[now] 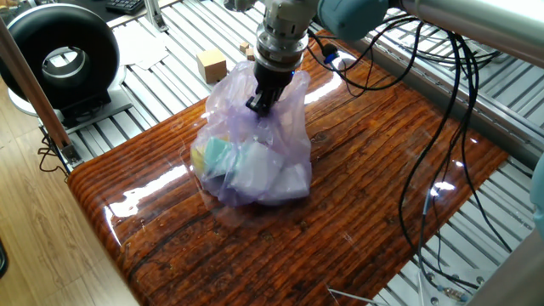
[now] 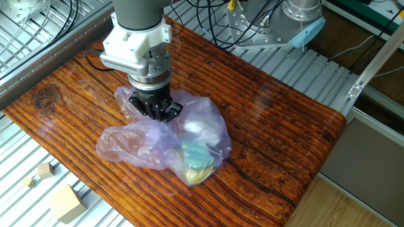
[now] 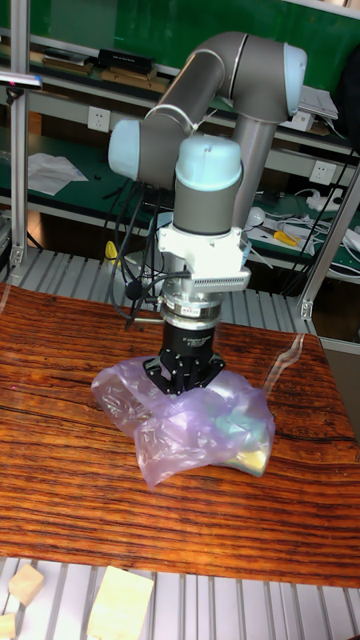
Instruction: Pick up a bag of things
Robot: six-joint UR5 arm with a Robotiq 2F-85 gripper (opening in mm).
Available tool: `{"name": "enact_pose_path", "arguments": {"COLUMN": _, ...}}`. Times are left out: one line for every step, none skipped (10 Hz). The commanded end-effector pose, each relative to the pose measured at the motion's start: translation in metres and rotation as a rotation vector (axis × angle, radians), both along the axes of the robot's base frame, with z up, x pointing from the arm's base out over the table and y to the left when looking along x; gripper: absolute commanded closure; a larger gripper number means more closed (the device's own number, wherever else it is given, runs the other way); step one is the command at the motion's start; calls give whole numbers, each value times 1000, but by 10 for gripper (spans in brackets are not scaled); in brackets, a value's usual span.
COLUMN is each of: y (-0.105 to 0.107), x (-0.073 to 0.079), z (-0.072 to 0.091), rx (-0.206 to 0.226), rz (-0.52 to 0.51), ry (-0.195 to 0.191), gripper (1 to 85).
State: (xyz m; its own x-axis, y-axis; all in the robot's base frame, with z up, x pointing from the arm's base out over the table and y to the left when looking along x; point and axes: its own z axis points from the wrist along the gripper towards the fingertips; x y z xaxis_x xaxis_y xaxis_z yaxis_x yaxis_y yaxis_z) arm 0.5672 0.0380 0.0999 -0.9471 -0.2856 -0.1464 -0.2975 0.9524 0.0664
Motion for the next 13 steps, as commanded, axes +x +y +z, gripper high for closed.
{"name": "enact_pose_path", "arguments": {"y": -5, "x": 6, "z": 23, "rx": -13, "rz": 11, "ry": -5, "gripper": 847}}
{"name": "enact_pose_path", "arguments": {"y": -5, "x": 6, "z": 27, "rx": -15, "rz": 11, "ry": -5, "gripper": 847}}
{"name": "enact_pose_path", "arguments": {"y": -6, "x": 6, "z": 33, "rx": -16, "rz": 11, "ry": -6, "gripper": 847}}
{"name": "enact_pose_path", "arguments": {"y": -6, "x": 7, "z": 39, "rx": -19, "rz": 11, "ry": -6, "gripper": 847}}
{"name": "enact_pose_path", "arguments": {"y": -8, "x": 7, "z": 48, "rx": -32, "rz": 11, "ry": -6, "gripper": 847}}
{"name": "enact_pose_path", "arguments": {"y": -8, "x": 7, "z": 55, "rx": -35, "rz": 13, "ry": -6, "gripper": 847}}
{"name": "enact_pose_path", "arguments": {"y": -8, "x": 6, "z": 61, "rx": -35, "rz": 14, "ry": -6, "gripper": 847}}
{"name": "enact_pose_path", "arguments": {"y": -8, "x": 6, "z": 67, "rx": -35, "rz": 16, "ry": -6, "gripper": 847}}
{"name": "enact_pose_path", "arguments": {"y": -9, "x": 5, "z": 74, "rx": -35, "rz": 16, "ry": -6, "gripper": 847}}
{"name": "enact_pose_path", "arguments": {"y": -10, "x": 5, "z": 81, "rx": -37, "rz": 14, "ry": -6, "gripper": 847}}
{"name": "enact_pose_path", "arguments": {"y": -9, "x": 4, "z": 87, "rx": -33, "rz": 13, "ry": -8, "gripper": 847}}
{"name": "enact_pose_path", "arguments": {"y": -9, "x": 4, "z": 93, "rx": -32, "rz": 11, "ry": -9, "gripper": 847}}
{"name": "enact_pose_path", "arguments": {"y": -10, "x": 3, "z": 97, "rx": -30, "rz": 11, "ry": -12, "gripper": 847}}
